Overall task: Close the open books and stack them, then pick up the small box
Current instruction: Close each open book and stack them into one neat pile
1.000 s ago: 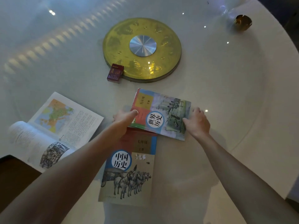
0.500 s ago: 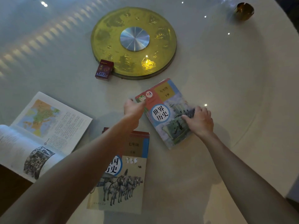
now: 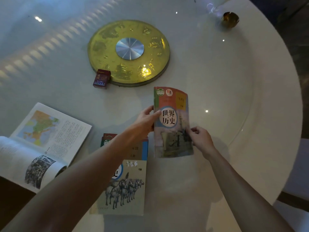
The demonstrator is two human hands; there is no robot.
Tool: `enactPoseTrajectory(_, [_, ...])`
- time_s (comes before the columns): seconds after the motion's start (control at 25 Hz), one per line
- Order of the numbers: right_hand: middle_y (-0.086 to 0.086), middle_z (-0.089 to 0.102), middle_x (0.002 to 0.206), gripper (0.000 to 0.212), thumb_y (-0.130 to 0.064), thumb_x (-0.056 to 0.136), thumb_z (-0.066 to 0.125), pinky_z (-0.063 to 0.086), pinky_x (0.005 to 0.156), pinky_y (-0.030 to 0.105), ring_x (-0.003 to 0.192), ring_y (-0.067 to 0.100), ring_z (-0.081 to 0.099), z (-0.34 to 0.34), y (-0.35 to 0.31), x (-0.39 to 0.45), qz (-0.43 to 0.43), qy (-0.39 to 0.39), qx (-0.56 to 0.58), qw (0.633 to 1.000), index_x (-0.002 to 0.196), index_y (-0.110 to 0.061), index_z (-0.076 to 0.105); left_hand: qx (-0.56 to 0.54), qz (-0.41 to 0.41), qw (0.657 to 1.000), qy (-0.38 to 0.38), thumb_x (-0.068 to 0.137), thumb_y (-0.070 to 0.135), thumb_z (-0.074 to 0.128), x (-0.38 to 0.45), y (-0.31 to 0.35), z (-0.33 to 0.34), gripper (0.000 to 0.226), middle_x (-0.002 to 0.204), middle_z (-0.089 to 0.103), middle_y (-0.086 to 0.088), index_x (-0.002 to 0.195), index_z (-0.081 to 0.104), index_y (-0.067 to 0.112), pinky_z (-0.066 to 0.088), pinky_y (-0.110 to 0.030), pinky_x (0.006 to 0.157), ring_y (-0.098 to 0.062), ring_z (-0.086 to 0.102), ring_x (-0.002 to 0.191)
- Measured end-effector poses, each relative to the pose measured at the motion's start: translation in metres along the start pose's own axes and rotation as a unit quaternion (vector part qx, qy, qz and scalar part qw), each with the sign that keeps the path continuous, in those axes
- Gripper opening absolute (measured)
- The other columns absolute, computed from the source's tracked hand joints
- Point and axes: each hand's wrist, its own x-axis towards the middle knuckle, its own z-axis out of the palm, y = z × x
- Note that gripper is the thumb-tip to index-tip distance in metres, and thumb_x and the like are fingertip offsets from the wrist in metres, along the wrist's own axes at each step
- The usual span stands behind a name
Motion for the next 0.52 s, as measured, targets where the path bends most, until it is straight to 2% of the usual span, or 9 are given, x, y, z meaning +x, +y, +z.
enactPoseTrajectory(0.08, [0.009,0.076,0.104,0.044,-0.046,0.096,0.066,0.059,0.078,0.045,0.105,0.036,0.072,0.002,-0.004,-0.011,0.000,-0.053,0.137,0.989,0.115,-0.007,0.072,-0.052,0.008,0.998,-0.030,0.102,0.019,0.057,-0.019,0.005,-0.008,0.034,0.106,0.076,-0.013,0.136,0.058,0.019,0.063,-0.041,0.064,-0.027,0.076,0.087])
enactPoseTrajectory(0.12, [0.010,0.076,0.108,0.047,-0.043,0.098,0.064,0.057,0.078,0.041,0.106,0.037,0.072,0.005,-0.009,-0.020,0.004,-0.109,0.210,0.972,0.124,-0.004,0.069,-0.054,0.016,0.998,-0.042,0.102,0.019,0.056,-0.028,0.005,-0.015,0.032,0.106,0.076,-0.012,0.134,0.061,0.020,0.063,-0.042,0.065,-0.026,0.076,0.086])
enactPoseTrajectory(0.24, [0.017,0.074,0.129,0.052,-0.041,0.100,0.061,0.050,0.096,0.047,0.117,0.037,0.069,0.021,-0.019,-0.049,0.000,-0.235,0.330,0.914,0.138,-0.007,0.064,-0.092,0.036,0.992,-0.077,0.102,0.017,0.056,-0.056,-0.012,-0.048,0.033,0.119,0.072,-0.019,0.135,0.060,0.015,0.062,-0.048,0.078,-0.033,0.073,0.100])
enactPoseTrajectory(0.32, [0.021,0.074,0.129,0.037,-0.025,0.102,0.061,0.051,0.103,0.053,0.116,0.038,0.070,0.038,-0.021,-0.069,0.011,-0.255,0.369,0.894,0.133,-0.007,0.068,-0.099,0.042,0.993,-0.041,0.102,0.018,0.057,-0.076,-0.032,-0.072,0.033,0.120,0.072,-0.022,0.134,0.061,0.014,0.063,-0.046,0.073,-0.037,0.072,0.102])
enactPoseTrajectory(0.4, [0.022,0.078,0.117,0.025,-0.012,0.100,0.062,0.055,0.100,0.058,0.105,0.039,0.074,0.060,-0.019,-0.088,0.020,-0.223,0.323,0.920,0.120,-0.004,0.074,-0.019,0.053,0.997,0.053,0.100,0.019,0.061,-0.094,-0.058,-0.095,0.028,0.114,0.075,-0.021,0.128,0.066,0.014,0.063,-0.041,0.064,-0.037,0.074,0.097])
enactPoseTrajectory(0.52, [0.021,0.082,0.105,0.021,-0.012,0.099,0.066,0.061,0.088,0.053,0.085,0.033,0.079,0.096,-0.005,-0.114,0.019,-0.196,0.174,0.965,0.110,0.003,0.077,0.093,0.080,0.977,0.175,0.094,0.009,0.068,-0.112,-0.103,-0.121,0.025,0.107,0.076,-0.017,0.118,0.070,0.006,0.063,-0.043,0.078,-0.034,0.074,0.101])
